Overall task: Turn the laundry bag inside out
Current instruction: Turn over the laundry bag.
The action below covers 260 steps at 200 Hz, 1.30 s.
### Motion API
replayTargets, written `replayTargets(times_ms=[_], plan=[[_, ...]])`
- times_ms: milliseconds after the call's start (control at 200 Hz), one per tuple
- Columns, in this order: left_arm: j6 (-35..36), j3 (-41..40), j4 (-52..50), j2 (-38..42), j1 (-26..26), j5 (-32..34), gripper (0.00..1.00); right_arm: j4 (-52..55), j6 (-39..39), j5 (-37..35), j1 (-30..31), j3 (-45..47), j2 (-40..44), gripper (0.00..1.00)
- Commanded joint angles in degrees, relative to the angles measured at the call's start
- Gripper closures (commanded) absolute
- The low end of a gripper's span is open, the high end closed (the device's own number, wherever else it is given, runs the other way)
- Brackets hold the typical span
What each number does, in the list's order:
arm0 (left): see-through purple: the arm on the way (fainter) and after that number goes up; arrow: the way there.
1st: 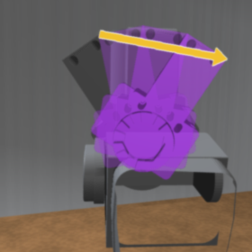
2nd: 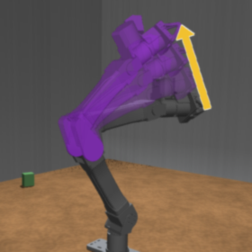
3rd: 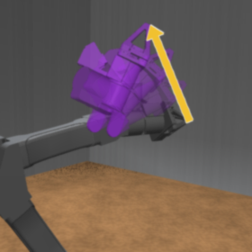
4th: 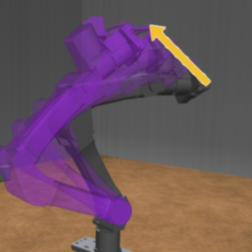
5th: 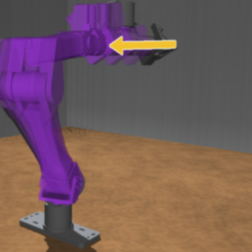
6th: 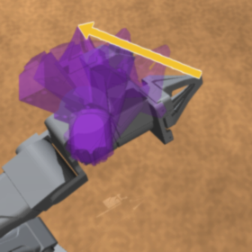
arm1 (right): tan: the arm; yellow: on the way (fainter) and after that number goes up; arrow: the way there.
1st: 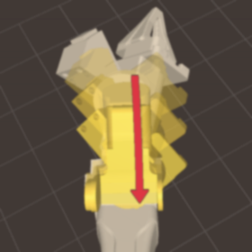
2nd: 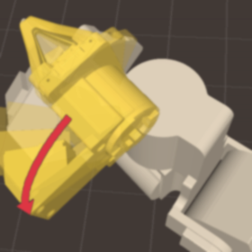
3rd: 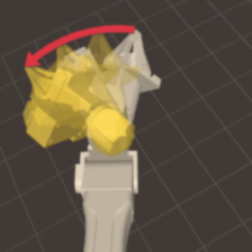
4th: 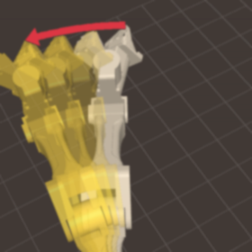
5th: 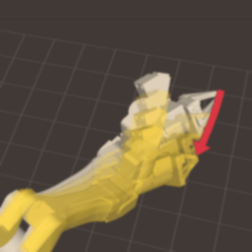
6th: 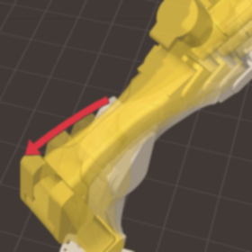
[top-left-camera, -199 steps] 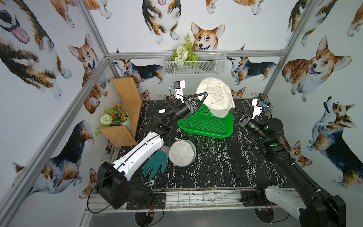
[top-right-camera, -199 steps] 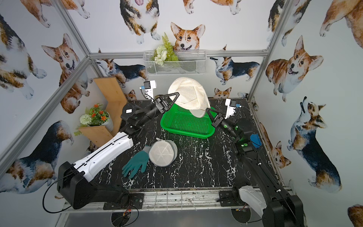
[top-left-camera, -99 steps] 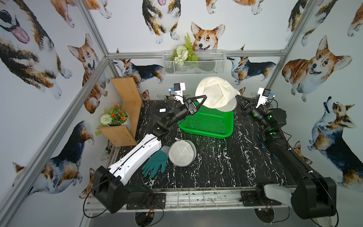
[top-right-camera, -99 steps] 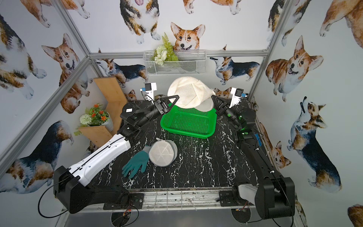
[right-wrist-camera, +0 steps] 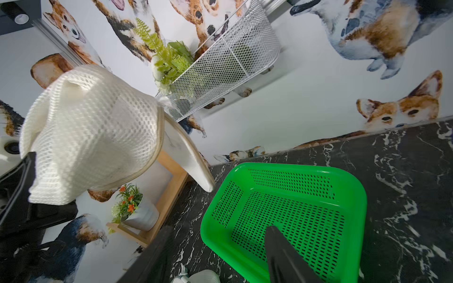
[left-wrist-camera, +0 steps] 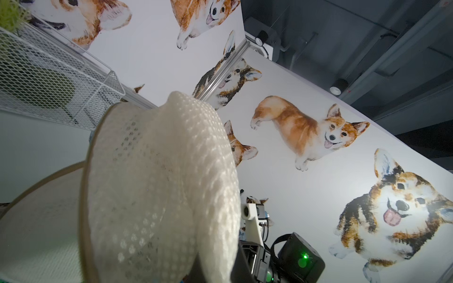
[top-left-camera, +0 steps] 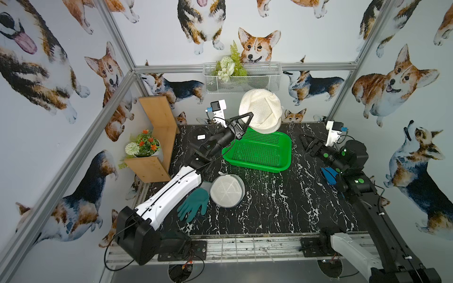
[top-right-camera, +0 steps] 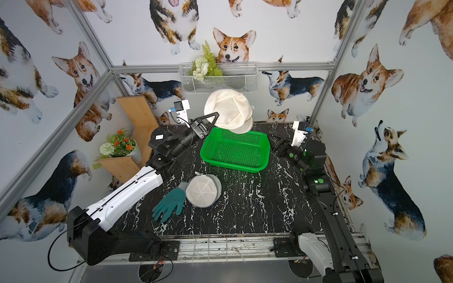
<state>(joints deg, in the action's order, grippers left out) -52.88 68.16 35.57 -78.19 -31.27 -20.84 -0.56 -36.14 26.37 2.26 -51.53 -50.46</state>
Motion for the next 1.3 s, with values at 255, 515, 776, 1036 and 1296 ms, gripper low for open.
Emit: replayTargets(times_ms=[255,515,776,1036,1296], plan=[[-0.97,-1.19,8.70,-2.84,-0.46,-8.28,1.00,-12.76,-25.03,10.30,8.87,-11.57,-10.37,0.33],[-2.33,-1.79,10.55,-3.19,-0.77,-10.07,1.00,-24.60,-31.49,12.09,11.20,-12.14,-16.92,0.35],[-3.39,-2.79,9.87,-3.90,-0.90,-9.93,1.00,-33.72,-34.35,11.51,11.89,-10.01,-16.97,0.80],[5.69,-4.99,2.49,0.02,-0.53,-6.87,0.48,-35.39,-35.98,10.39,10.14,-8.15,-14.70,1.00],[28.57,2.93,-25.61,4.24,-0.31,2.48,0.37,-11.59,-18.22,13.17,6.21,-13.89,-11.76,1.00]])
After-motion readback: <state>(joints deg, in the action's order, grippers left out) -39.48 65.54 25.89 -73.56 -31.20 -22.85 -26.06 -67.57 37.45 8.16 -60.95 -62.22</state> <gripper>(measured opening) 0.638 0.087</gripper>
